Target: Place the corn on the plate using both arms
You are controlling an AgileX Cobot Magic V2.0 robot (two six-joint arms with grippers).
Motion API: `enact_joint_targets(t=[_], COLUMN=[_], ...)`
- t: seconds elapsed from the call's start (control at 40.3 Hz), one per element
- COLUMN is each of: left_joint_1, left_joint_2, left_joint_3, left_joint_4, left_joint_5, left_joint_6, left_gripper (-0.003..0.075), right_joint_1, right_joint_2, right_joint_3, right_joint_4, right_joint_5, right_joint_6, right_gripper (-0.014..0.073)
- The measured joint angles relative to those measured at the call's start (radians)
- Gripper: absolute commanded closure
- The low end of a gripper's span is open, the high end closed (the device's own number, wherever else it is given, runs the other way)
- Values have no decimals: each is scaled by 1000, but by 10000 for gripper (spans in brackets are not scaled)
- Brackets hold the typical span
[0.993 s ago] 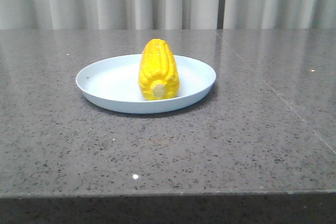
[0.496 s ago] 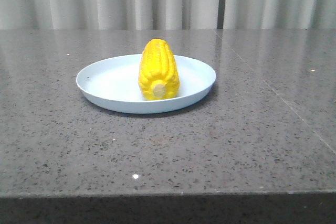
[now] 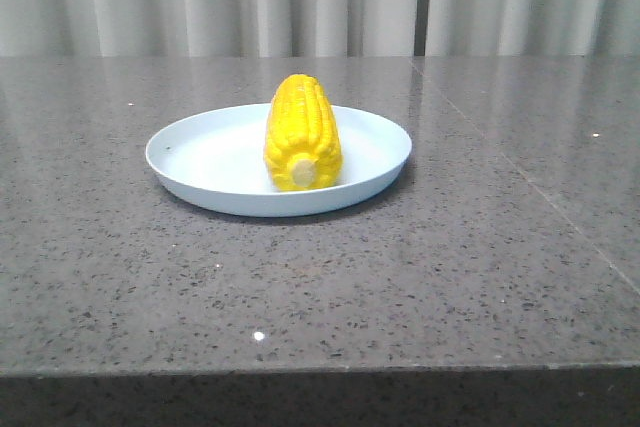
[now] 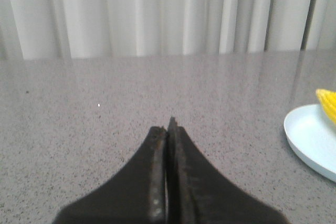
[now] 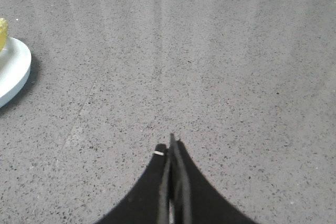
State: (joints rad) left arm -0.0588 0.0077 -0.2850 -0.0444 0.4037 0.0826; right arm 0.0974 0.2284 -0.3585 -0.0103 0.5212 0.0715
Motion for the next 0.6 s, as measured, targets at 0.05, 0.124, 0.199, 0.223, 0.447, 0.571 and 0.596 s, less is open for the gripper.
enact_joint_targets(t=[0.05, 0.124, 0.199, 0.223, 0.447, 0.571, 0.596], left_joint_1=[0, 0, 0, 0, 0, 0, 0], left_joint_2=[-12, -12, -12, -12, -12, -12, -12], left_joint_3=[31, 77, 128, 142, 291, 291, 291], left_joint_4=[0, 2, 2, 2, 4, 4, 4], left_joint_5=[-20, -46, -71, -87, -248, -287, -292], left_joint_6=[0, 0, 0, 0, 0, 0, 0], left_gripper=[741, 741, 741, 741, 741, 741, 741], right_joint_1=[0, 0, 0, 0, 0, 0, 0], right_joint_2=[0, 0, 0, 0, -2, -2, -2], right_joint_3=[0, 0, 2, 2, 2, 2, 2], right_joint_4=[0, 0, -2, -2, -2, -2, -2], right_joint_5=[0, -2, -2, -2, -2, -2, -2], right_joint_6=[0, 0, 0, 0, 0, 0, 0], right_gripper=[706, 706, 706, 706, 706, 706, 706])
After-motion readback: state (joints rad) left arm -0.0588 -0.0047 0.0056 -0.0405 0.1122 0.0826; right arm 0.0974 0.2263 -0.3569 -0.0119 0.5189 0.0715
